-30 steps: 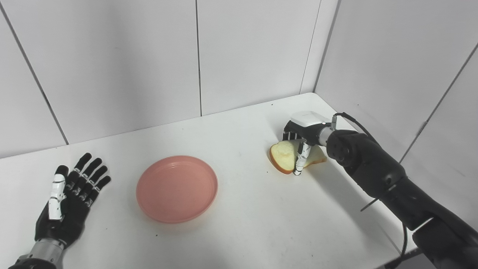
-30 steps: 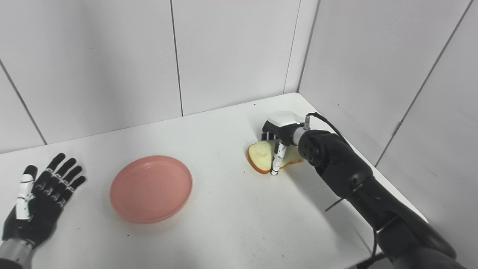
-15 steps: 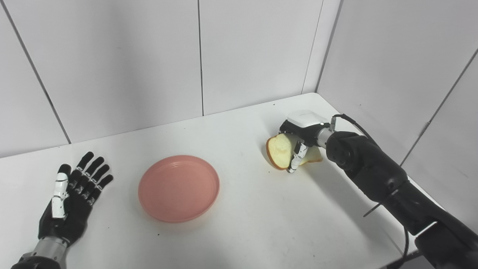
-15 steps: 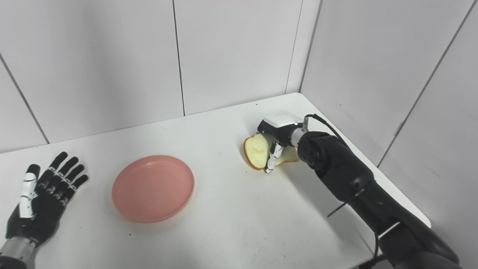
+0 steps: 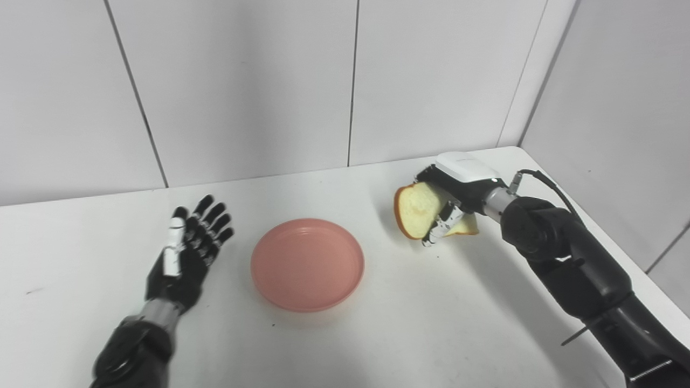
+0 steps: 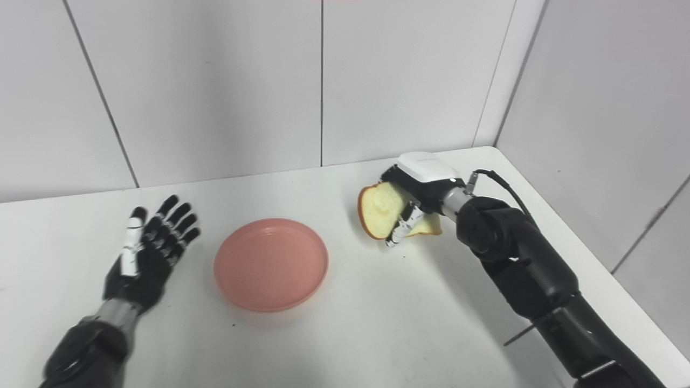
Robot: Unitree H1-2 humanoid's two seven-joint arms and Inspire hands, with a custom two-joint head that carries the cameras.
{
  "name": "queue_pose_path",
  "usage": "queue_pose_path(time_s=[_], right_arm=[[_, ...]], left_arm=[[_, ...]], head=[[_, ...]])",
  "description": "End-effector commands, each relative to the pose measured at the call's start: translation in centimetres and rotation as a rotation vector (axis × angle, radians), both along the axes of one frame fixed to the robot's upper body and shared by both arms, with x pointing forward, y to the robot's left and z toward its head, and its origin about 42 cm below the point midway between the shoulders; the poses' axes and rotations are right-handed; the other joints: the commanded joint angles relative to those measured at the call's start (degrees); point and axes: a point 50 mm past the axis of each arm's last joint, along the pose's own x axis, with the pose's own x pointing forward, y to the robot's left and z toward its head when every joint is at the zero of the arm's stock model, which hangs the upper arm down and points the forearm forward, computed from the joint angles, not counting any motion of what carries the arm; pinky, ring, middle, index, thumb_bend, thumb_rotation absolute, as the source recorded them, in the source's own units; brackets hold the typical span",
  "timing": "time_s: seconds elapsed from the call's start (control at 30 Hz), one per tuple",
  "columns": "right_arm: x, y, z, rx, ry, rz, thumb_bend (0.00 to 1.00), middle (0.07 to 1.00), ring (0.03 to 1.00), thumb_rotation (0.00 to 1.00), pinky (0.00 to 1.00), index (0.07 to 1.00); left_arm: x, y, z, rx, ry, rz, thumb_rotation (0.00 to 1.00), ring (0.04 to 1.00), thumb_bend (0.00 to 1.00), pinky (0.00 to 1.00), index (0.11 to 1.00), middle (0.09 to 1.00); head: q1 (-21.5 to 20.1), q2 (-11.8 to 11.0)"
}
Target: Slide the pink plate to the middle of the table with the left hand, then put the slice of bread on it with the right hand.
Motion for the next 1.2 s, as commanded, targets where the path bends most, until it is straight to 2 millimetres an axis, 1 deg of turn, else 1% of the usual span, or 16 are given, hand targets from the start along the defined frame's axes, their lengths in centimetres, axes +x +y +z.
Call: queue_pose_path(time_s=[0.0,0.1,0.17,0.2,0.27,0.43,0.63,0.77,0.87,0.93,1.03,1.07,1.1,1.13,1.17], right_arm=[[0.9,1.6,3.4,0.002,-0.101,0.053,0.52,0.499,0.4,0.0,0.45,0.511],[1.7,3.9,4.0,0.014,-0.116,0.112,0.52,0.501,0.401,0.0,0.44,0.51],[2.1,5.0,4.3,0.02,-0.124,0.138,0.52,0.503,0.411,0.0,0.44,0.501],[2.4,5.7,4.4,0.032,-0.131,0.159,0.52,0.503,0.411,0.0,0.44,0.501],[2.8,7.0,4.4,0.053,-0.14,0.194,0.52,0.504,0.406,0.0,0.43,0.507],[3.6,10.5,4.2,0.088,-0.129,0.26,0.52,0.505,0.412,0.0,0.44,0.505],[4.0,13.3,3.7,0.09,-0.114,0.331,0.51,0.497,0.389,0.0,0.41,0.536],[3.9,14.5,3.1,0.082,-0.101,0.348,0.51,0.495,0.383,0.0,0.41,0.541],[3.8,15.3,2.2,0.082,-0.083,0.352,0.51,0.495,0.378,0.0,0.41,0.544],[3.7,15.7,1.7,0.086,-0.073,0.359,0.51,0.499,0.382,0.0,0.43,0.54],[3.8,16.1,0.9,0.071,-0.061,0.378,0.51,0.498,0.381,0.0,0.43,0.541],[3.8,16.1,0.6,0.061,-0.054,0.379,0.51,0.486,0.398,0.0,0.51,0.526],[3.8,16.2,0.4,0.055,-0.043,0.382,0.52,0.475,0.419,0.0,0.57,0.516],[3.8,16.3,0.2,0.052,-0.033,0.384,0.52,0.471,0.414,0.0,0.54,0.528],[3.9,16.3,-0.1,0.054,-0.026,0.388,0.51,0.476,0.402,0.0,0.49,0.535]], left_arm=[[-1.9,0.0,-4.3,0.056,0.161,0.027,1.0,0.952,0.58,0.95,0.944,0.954],[-1.8,-0.8,-4.1,0.068,0.158,0.026,1.0,0.96,0.56,0.96,0.958,0.964],[-1.8,-1.1,-4.1,0.077,0.155,0.027,1.0,0.959,0.56,0.96,0.962,0.964],[-1.7,-1.3,-4.1,0.08,0.159,0.03,1.0,0.959,0.56,0.96,0.962,0.964],[-1.7,-1.7,-4.0,0.084,0.166,0.035,1.0,0.95,0.57,0.95,0.953,0.953],[-1.5,-2.1,-3.7,0.073,0.174,0.036,1.0,0.95,0.57,0.96,0.95,0.947],[-1.4,-2.4,-3.3,0.083,0.168,0.03,1.0,0.95,0.56,0.96,0.949,0.946],[-1.4,-2.5,-3.2,0.087,0.159,0.03,1.0,0.949,0.56,0.95,0.947,0.945],[-1.4,-2.5,-3.1,0.086,0.155,0.024,1.0,0.953,0.57,0.95,0.95,0.949],[-1.5,-2.6,-3.1,0.087,0.157,0.024,1.0,0.952,0.57,0.95,0.951,0.949],[-1.6,-2.6,-3.1,0.091,0.158,0.025,1.0,0.95,0.57,0.95,0.948,0.948],[-1.6,-2.6,-3.1,0.09,0.157,0.027,1.0,0.948,0.57,0.95,0.946,0.945],[-1.6,-2.6,-3.1,0.09,0.156,0.029,1.0,0.947,0.57,0.95,0.945,0.944],[-1.6,-2.6,-3.0,0.09,0.155,0.028,1.0,0.948,0.57,0.95,0.945,0.944],[-1.6,-2.6,-3.0,0.089,0.154,0.026,1.0,0.95,0.57,0.95,0.947,0.945]], head=[[0.41,0.02],[1.89,0.06],[2.45,0.17],[3.33,0.29],[3.76,0.41],[3.68,0.87],[3.79,1.65],[3.8,2.12],[4.0,2.49],[4.0,2.7],[3.73,2.99],[3.73,2.99],[3.66,3.16],[3.66,3.16],[3.64,3.27]])
